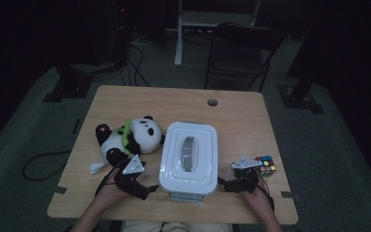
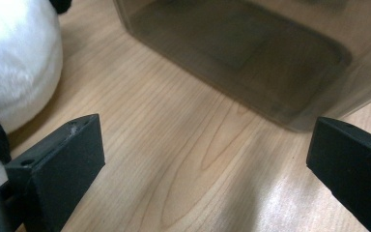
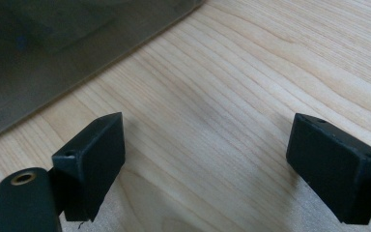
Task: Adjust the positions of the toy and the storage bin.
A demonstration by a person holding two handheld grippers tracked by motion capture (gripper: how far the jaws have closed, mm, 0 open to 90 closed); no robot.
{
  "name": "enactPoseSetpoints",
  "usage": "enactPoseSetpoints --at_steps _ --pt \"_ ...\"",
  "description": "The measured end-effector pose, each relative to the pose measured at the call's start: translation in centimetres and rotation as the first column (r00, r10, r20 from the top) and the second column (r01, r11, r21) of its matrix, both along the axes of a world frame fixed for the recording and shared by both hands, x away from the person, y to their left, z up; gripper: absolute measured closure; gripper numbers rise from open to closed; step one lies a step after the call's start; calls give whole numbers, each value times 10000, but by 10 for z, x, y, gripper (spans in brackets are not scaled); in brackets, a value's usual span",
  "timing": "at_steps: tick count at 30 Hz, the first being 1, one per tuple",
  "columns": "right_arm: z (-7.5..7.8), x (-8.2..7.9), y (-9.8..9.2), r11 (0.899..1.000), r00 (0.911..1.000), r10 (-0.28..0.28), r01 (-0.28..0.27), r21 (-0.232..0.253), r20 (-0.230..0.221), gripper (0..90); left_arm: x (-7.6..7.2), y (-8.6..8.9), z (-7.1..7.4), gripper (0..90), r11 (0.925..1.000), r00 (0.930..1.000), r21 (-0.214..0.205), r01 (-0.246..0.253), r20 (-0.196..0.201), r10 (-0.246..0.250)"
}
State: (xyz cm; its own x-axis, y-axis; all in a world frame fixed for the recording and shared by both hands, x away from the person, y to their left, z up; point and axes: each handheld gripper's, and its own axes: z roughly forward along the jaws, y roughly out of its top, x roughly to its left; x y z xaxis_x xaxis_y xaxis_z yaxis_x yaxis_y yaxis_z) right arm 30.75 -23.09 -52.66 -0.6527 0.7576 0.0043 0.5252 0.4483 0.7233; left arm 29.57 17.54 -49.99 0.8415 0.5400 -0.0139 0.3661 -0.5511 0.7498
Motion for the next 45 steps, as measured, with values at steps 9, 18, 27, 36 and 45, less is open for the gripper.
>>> enactPoseSetpoints --at_steps 9,18,27,36,45 --pt "0 1 -1 10000 10000 28 -28 21 -9 132 0 -1 -9 7 9986 10000 522 17 79 -21" --pt "12 2 -13 9945 9994 -75 112 1045 -352 152 -1 -2 -18 7 9975 10000 702 6 -81 -1" --pt "64 -4 -13 9904 9949 -339 207 1370 948 135 1 -5 -25 18 9961 9994 884 -50 -326 79" --pt "122 -3 -11 9662 9844 -352 -106 2576 1722 127 1 -5 -25 17 9954 9994 945 -133 -304 162" --pt "147 -11 30 9558 9763 640 -1196 2685 2068 114 1 -6 -25 17 9955 9994 934 -147 -301 176"
